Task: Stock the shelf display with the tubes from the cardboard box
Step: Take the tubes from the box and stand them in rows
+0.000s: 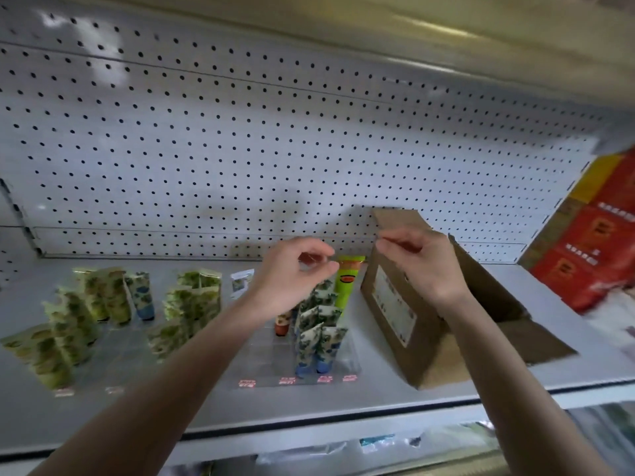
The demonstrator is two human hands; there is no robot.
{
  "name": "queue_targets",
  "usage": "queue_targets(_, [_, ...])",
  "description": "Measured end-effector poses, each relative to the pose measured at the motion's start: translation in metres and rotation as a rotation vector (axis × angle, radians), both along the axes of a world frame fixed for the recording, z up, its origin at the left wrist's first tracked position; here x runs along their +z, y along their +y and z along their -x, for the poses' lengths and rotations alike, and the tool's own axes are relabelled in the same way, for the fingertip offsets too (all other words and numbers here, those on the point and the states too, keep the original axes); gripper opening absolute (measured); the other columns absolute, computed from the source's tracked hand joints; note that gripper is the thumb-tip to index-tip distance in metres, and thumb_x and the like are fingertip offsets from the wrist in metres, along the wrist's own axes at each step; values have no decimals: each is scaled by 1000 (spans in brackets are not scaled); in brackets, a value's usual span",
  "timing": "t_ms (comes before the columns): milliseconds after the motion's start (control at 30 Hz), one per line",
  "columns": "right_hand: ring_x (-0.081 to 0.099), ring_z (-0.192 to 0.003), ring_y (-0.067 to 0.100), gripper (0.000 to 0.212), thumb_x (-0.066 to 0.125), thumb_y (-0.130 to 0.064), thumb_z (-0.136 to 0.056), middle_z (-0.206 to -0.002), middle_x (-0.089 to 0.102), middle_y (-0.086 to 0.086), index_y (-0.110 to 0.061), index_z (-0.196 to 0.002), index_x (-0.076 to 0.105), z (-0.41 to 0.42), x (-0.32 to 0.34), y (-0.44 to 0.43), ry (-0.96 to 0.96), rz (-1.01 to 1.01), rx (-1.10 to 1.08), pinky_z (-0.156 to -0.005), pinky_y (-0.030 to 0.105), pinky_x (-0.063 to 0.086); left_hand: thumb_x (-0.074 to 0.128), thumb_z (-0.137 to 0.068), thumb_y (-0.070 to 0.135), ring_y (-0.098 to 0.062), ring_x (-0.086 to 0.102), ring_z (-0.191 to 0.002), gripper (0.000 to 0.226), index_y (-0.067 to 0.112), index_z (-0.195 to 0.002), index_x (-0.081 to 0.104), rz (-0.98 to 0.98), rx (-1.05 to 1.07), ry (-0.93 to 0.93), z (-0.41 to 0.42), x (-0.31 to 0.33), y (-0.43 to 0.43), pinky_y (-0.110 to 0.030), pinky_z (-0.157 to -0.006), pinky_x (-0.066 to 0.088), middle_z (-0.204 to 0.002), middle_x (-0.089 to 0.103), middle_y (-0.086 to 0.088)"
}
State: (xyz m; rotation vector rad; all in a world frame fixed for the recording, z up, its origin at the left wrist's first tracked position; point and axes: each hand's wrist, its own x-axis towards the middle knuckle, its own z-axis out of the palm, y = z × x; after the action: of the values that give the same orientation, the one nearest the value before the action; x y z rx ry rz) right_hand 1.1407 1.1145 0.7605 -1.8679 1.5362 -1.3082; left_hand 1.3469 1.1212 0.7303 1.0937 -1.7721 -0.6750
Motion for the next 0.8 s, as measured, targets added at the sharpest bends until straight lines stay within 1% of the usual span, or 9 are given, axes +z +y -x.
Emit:
queue_targets(67, [65,-78,2,12,70,-17,-83,-88,72,-5,-13,-94,74,22,4,2,-13,-18,-23,-75,15,48,69,-82,21,-6,60,-89,18,18,-100,68,-3,-12,11,17,0,-1,-17,-80,47,-95,67,5])
queue_targets(167, [61,-72,-9,6,70,-17,-83,-84,69,-13,-22,-86,70,51,7,4,-14,-26,-40,-68,4,44,69,-82,22,-7,61,-87,18,18,-99,69,-1,-18,10,39,0,-2,-15,-75,46,-94,68,4])
queue_targets(267, [63,-72,4,12,71,-17,-82,-81,69,-7,-28,-79,68,77,8,4,-36,-70,-51,-70,15,49,67,-84,24,-4,60,-87,20,17,-102,68,2,-44,-25,58,0,0,-7,-72,43,-94,67,6])
queue_targets(333, [61,-68,10,15,72,-14,-81,-77,69,-3,-28,-76,67,89,8,3,-58,-114,-48,-65,20,51,65,-85,25,-1,58,-86,20,17,-103,68,-4,-50,-42,69,-1,2,-6,-73,42,-95,66,7])
queue_targets(433, [59,-65,10,15,72,-12,-80,-74,67,-2,-25,-76,68,105,6,-2,-5,-155,-34,-61,18,50,66,-85,24,-5,59,-89,20,14,-103,68,-19,-59,-19,83,-4,2,-16,-80,47,-95,67,3])
queue_targets(500, [59,-66,10,11,72,-12,-81,-73,67,-2,-23,-78,68,113,5,-6,28,-191,-4,-62,18,52,66,-85,21,-6,59,-89,20,12,-102,68,-16,-55,-10,91,-6,2,-14,-78,46,-94,67,1])
queue_targets(567, [60,-69,12,8,72,-14,-81,-75,67,-2,-21,-82,69,118,2,-12,77,-239,20,-67,26,54,66,-85,21,-4,59,-87,19,13,-102,68,-3,-43,-12,98,-7,1,-9,-74,43,-94,67,1])
queue_targets(667, [63,-74,14,7,72,-16,-81,-77,67,-2,-19,-87,70,123,-3,-20,174,-310,69,-70,29,55,65,-85,22,-2,58,-87,20,13,-102,68,-1,-32,-35,104,-8,1,-8,-73,43,-94,67,3])
queue_targets(800, [62,-75,6,12,71,-17,-82,-81,66,-7,-15,-93,69,125,-8,-36,312,-378,181,-63,14,50,65,-85,23,-4,59,-85,16,15,-99,69,-12,11,-11,107,-9,0,-12,-74,44,-91,67,4])
